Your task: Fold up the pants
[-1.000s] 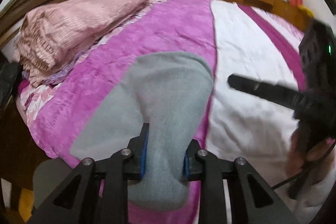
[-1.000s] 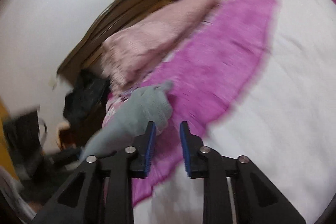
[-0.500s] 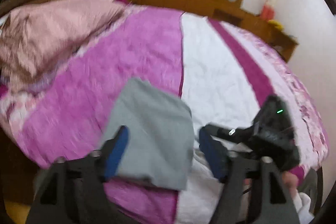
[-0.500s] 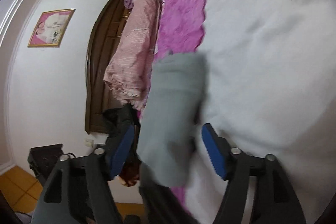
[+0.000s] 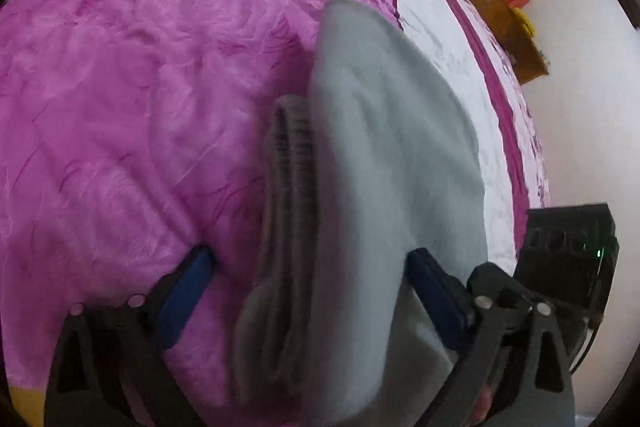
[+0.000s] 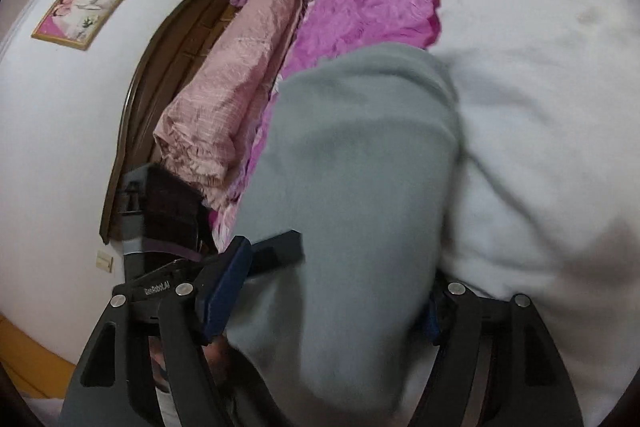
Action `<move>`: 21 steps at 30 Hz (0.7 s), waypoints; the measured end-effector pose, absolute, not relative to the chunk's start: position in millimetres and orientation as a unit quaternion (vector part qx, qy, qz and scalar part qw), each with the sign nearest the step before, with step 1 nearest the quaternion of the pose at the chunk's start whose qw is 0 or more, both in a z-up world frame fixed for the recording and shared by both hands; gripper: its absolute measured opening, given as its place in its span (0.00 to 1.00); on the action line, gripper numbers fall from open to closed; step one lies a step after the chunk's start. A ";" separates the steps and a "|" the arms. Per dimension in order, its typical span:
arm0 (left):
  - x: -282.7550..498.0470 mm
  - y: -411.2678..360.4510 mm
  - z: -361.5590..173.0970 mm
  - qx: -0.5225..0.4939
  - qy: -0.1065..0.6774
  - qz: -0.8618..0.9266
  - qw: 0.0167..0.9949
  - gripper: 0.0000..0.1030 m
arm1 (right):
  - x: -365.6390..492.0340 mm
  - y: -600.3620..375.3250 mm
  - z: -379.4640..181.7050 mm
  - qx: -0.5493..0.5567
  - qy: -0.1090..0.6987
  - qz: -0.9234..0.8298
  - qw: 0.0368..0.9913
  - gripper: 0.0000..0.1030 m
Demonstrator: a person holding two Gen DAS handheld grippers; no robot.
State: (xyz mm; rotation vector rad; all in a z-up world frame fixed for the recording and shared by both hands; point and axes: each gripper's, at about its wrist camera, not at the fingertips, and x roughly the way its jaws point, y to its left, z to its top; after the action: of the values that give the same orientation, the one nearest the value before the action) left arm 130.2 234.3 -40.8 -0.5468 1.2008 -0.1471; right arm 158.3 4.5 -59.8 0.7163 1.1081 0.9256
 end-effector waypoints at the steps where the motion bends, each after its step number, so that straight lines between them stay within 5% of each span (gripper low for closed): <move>1: 132.8 230.7 -38.0 -0.250 0.550 -0.083 0.793 0.93 | 160.5 2.7 -59.7 0.334 0.487 0.416 0.691 0.64; 3: 131.2 227.6 -34.7 -0.241 0.544 -0.086 0.799 0.81 | 163.0 1.5 -62.5 0.346 0.486 0.415 0.687 0.52; 5: 124.2 227.5 -27.2 -0.235 0.530 -0.078 0.811 0.65 | 162.6 0.2 -63.5 0.322 0.495 0.400 0.701 0.19; 14: 93.2 230.2 20.0 -0.281 0.474 -0.015 0.834 0.39 | 145.4 10.7 0.8 0.214 0.452 0.426 0.754 0.17; 21: 92.3 198.1 76.7 -0.253 0.445 -0.042 0.858 0.38 | 160.0 -10.2 60.2 0.185 0.420 0.444 0.769 0.17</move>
State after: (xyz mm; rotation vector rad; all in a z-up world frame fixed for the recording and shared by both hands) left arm 92.3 198.1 76.7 -0.5319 0.9346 -0.0889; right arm 160.0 -10.2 60.2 0.4013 0.9111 0.9640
